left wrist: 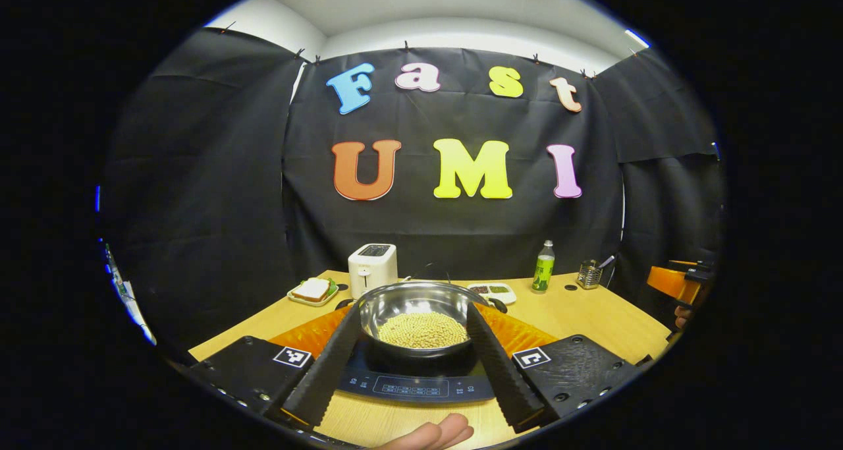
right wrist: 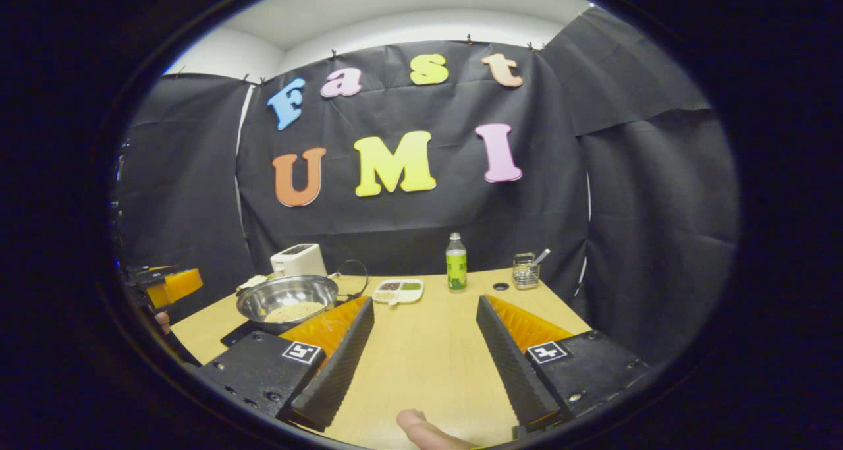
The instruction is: First push the handle of the pot to place it horizontally, then grasp the pot with both hands and set it on the induction cooktop.
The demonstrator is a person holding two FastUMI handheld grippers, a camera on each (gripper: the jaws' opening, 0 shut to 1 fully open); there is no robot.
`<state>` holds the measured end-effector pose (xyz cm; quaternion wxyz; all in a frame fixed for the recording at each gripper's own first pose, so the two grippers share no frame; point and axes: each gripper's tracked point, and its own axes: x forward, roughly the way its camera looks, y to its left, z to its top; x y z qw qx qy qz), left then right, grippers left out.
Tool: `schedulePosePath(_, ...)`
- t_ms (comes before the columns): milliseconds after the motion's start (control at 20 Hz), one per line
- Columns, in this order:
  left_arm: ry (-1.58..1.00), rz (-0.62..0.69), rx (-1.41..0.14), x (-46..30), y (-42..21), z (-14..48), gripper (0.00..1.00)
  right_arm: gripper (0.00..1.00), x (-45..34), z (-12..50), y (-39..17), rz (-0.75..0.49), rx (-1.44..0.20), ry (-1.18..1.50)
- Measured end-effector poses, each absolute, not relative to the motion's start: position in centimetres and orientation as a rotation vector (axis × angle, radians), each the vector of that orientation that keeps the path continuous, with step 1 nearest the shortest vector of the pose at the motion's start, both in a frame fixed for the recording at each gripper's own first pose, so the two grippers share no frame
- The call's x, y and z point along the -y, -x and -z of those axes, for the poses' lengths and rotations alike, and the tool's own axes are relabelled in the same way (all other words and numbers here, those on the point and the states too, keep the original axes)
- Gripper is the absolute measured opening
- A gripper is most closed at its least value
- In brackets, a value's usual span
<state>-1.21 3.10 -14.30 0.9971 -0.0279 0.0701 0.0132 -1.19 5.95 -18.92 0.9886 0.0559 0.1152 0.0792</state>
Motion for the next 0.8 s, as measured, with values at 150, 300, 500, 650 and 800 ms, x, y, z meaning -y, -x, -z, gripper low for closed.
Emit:
schedulePosePath(150, 0.053, -0.032, -0.107, -2.3, 1.9, 12.7, 0.95, 0.96, -3.0, 16.8, 2.1, -0.112, -0.182, -0.091)
schedulePosePath(300, 0.075, -0.025, -0.081, -1.5, 2.8, 10.7, 0.95, 0.98, -1.3, 15.2, 3.3, -0.085, -0.145, -0.065)
schedulePosePath(500, 0.089, -0.029, -0.049, -1.1, 4.4, 8.8, 0.95, 0.96, -0.7, 12.4, 4.7, -0.091, -0.084, -0.074)
schedulePosePath(650, 0.095, -0.022, -0.017, -1.4, 5.9, 7.4, 0.95, 0.96, -0.8, 11.0, 5.8, -0.091, -0.051, -0.069)
schedulePosePath(800, 0.105, -0.010, 0.019, -1.7, 7.5, 6.0, 0.95, 0.96, -1.0, 9.5, 7.2, -0.089, -0.021, -0.069)
